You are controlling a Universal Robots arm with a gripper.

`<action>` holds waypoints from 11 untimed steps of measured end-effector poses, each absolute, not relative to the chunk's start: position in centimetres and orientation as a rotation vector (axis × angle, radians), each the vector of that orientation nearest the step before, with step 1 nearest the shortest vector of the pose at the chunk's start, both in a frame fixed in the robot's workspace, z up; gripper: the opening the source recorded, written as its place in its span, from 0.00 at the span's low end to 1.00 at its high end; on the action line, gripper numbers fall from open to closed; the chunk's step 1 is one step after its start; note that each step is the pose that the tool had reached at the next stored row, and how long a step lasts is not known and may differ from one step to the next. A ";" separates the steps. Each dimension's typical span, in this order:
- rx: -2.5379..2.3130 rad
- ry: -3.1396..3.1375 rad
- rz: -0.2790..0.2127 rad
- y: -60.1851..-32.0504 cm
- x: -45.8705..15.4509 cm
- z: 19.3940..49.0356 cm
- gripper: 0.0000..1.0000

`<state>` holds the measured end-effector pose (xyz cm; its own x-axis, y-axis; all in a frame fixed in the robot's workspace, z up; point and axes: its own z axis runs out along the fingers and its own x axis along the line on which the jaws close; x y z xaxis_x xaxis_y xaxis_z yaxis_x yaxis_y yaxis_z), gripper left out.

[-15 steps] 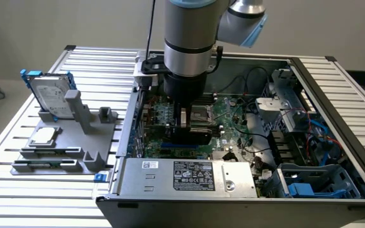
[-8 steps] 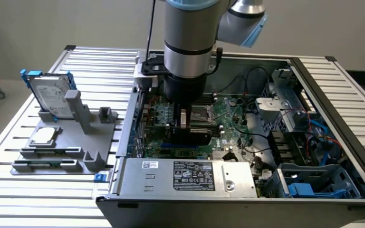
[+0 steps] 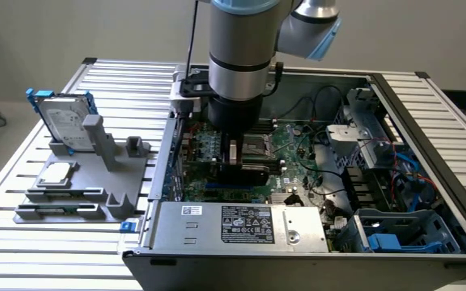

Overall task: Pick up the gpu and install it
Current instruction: 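Insert the gpu into the slot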

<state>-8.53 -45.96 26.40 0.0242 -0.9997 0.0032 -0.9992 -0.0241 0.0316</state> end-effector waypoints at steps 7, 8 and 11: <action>2.230 -2.177 -0.031 -46.0 -8.5 26.2 0.26; 2.230 -2.177 -0.031 -46.0 -8.5 26.1 0.26; 2.231 -2.178 -0.033 -46.0 -8.6 26.1 0.26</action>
